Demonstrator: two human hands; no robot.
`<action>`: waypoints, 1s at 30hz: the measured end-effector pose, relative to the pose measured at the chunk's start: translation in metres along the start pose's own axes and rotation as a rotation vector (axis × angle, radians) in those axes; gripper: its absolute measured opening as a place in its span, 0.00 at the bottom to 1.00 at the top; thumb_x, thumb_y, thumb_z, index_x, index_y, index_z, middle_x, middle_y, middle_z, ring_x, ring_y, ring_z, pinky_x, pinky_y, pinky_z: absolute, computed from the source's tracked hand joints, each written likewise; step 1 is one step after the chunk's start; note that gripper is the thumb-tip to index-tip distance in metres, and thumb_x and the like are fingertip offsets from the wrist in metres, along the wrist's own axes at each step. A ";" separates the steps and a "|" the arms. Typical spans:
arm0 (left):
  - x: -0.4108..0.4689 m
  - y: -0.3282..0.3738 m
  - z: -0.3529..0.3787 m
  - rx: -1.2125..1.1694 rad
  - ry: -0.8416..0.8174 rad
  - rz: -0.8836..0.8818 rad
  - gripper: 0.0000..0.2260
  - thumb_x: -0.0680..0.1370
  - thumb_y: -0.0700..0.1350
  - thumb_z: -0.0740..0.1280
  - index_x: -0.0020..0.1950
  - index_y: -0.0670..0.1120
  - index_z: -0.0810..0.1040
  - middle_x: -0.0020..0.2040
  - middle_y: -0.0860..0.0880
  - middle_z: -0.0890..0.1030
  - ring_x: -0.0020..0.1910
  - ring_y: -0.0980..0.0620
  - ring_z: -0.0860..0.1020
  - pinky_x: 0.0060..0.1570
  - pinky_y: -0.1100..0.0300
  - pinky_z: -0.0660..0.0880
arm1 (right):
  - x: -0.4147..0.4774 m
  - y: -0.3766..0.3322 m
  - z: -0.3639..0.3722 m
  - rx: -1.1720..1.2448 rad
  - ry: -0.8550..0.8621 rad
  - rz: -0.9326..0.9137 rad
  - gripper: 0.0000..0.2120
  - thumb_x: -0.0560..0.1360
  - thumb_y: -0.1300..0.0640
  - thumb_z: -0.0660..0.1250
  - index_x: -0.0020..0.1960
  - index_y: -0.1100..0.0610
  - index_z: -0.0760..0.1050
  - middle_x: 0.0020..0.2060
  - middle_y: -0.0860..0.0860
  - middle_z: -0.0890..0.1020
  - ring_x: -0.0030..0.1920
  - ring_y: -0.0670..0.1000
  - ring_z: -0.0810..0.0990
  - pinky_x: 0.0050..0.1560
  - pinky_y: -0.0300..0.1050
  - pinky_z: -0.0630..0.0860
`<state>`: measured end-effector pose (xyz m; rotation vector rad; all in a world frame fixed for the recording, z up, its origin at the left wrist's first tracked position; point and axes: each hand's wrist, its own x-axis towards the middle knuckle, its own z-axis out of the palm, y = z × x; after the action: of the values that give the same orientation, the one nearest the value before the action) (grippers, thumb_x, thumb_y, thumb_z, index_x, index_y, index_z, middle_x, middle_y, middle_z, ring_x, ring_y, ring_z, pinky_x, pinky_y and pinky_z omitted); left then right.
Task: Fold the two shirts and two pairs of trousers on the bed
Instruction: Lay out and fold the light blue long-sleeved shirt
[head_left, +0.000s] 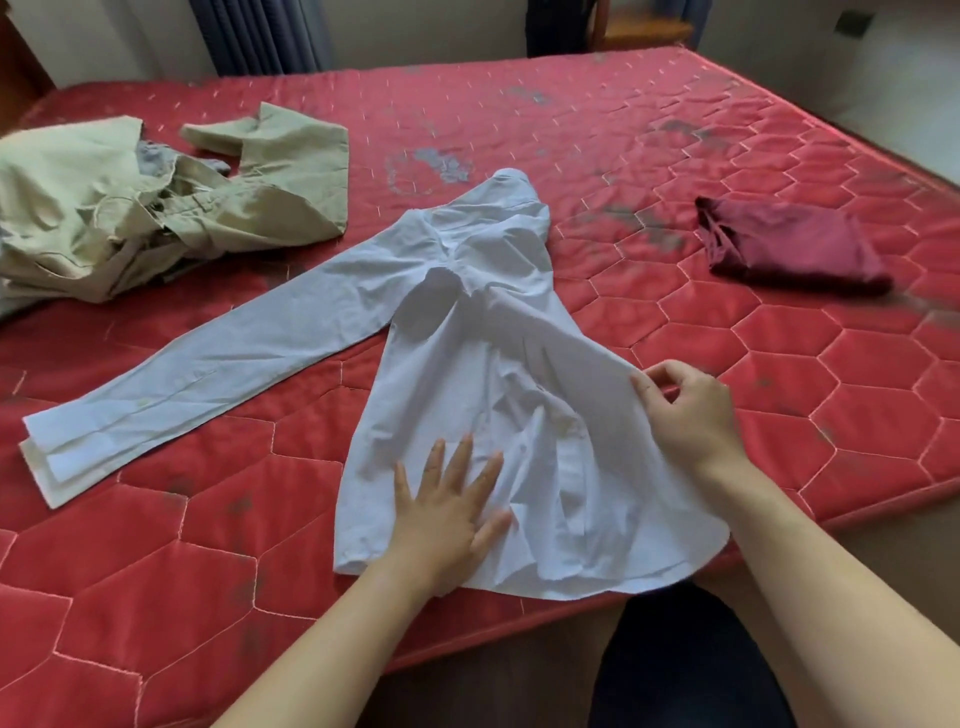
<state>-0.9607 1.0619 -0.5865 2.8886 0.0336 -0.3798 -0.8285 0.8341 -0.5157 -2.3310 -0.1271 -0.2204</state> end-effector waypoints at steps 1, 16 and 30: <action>-0.003 0.001 0.002 0.001 0.005 0.004 0.28 0.74 0.68 0.37 0.71 0.65 0.33 0.71 0.58 0.25 0.69 0.52 0.24 0.63 0.41 0.25 | 0.001 0.000 -0.003 0.012 0.003 0.000 0.09 0.75 0.52 0.65 0.38 0.54 0.78 0.30 0.46 0.79 0.34 0.49 0.77 0.36 0.44 0.70; 0.057 0.087 -0.057 -0.578 0.275 0.076 0.10 0.78 0.47 0.62 0.55 0.45 0.78 0.51 0.47 0.81 0.50 0.48 0.78 0.50 0.58 0.72 | 0.009 0.018 -0.031 0.075 -0.058 -0.055 0.13 0.78 0.55 0.61 0.36 0.56 0.75 0.24 0.48 0.73 0.26 0.44 0.68 0.28 0.37 0.63; 0.104 0.151 -0.030 -1.138 0.153 -0.160 0.17 0.77 0.46 0.65 0.64 0.44 0.66 0.56 0.50 0.78 0.57 0.53 0.76 0.60 0.55 0.73 | -0.004 0.101 -0.009 -0.488 -0.367 -0.139 0.24 0.79 0.41 0.51 0.73 0.41 0.57 0.76 0.46 0.53 0.75 0.51 0.46 0.70 0.51 0.46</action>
<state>-0.8452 0.9210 -0.5517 1.7777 0.3734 -0.0914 -0.8179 0.7575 -0.5815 -2.8324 -0.4618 0.1296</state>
